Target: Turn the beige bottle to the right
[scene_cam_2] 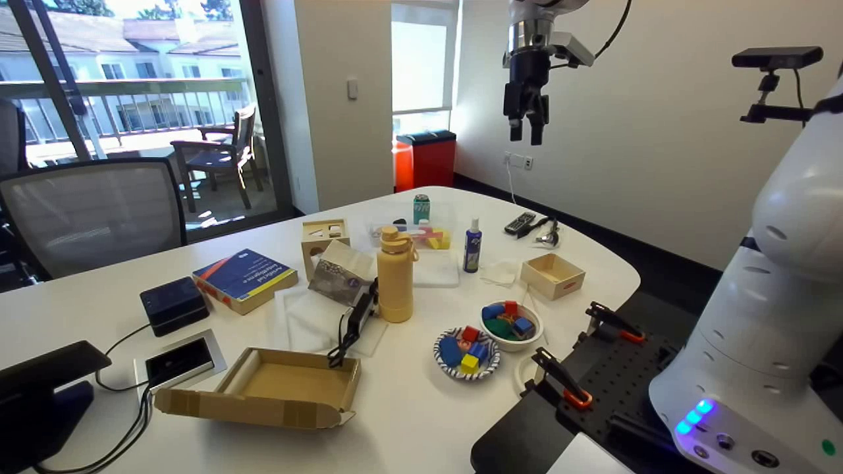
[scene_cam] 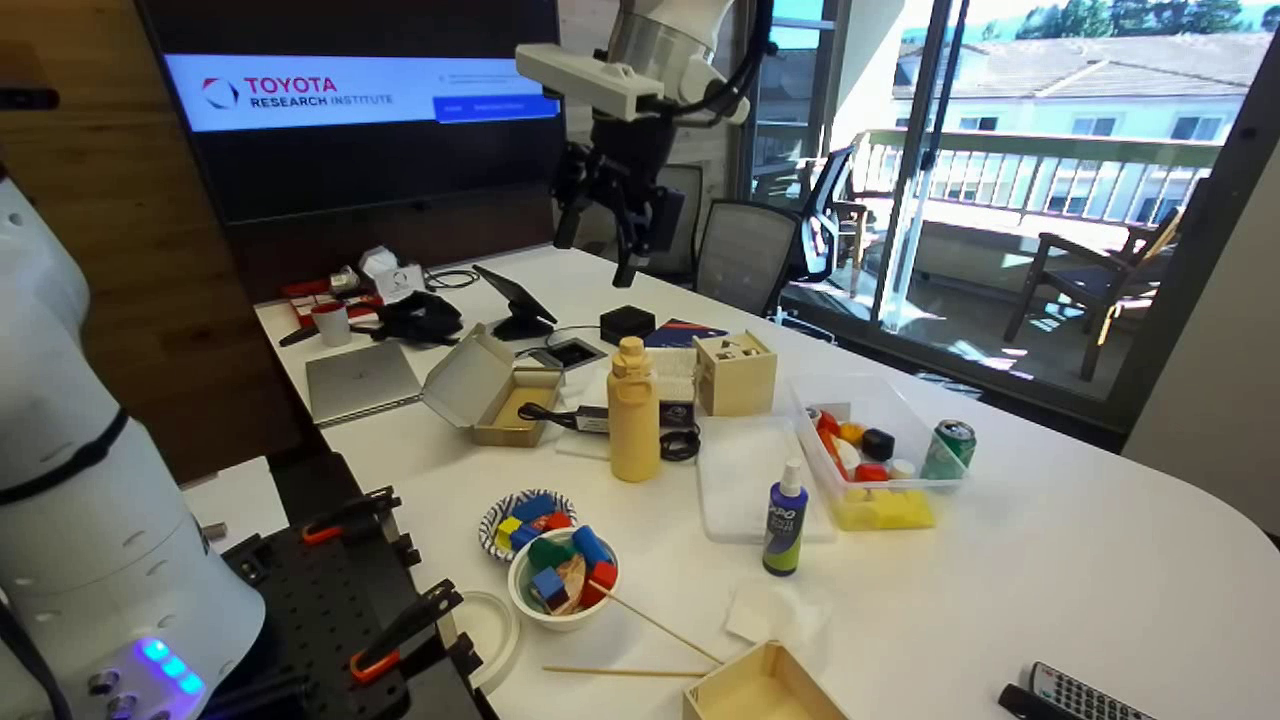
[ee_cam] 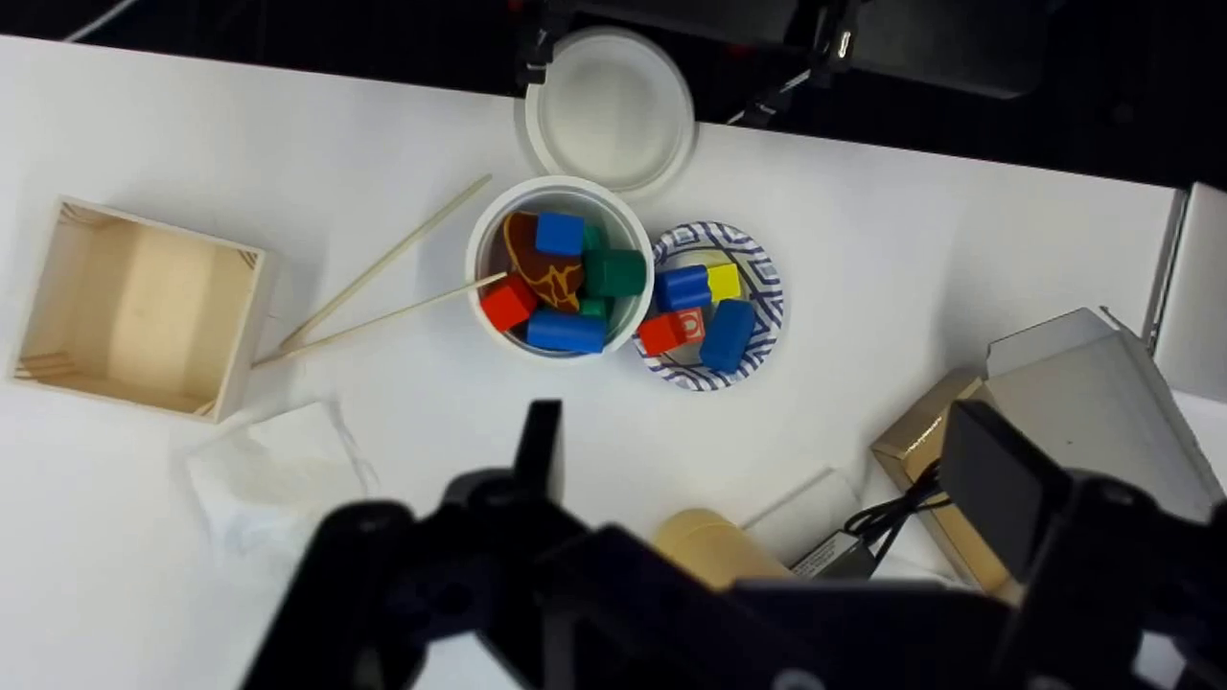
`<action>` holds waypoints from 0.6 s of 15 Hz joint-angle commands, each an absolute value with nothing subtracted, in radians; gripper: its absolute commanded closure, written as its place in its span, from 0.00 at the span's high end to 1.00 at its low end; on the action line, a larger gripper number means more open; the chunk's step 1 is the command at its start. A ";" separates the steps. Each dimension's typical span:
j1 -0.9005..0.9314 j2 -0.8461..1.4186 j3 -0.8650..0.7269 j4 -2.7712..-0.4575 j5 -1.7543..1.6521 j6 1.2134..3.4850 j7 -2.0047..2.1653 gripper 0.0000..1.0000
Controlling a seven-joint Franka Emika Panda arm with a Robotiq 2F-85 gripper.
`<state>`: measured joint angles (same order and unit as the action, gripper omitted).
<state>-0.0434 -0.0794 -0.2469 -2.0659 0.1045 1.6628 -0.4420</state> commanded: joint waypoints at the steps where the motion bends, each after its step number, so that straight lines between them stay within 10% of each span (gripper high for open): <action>1: -0.047 0.001 -0.171 -2.003 0.107 1.707 -0.370 1.00; 9: 0.023 0.230 -0.003 -1.907 0.060 2.023 -0.093 1.00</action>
<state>0.0012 0.1666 -0.0285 -1.9449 0.0942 1.9498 -0.1835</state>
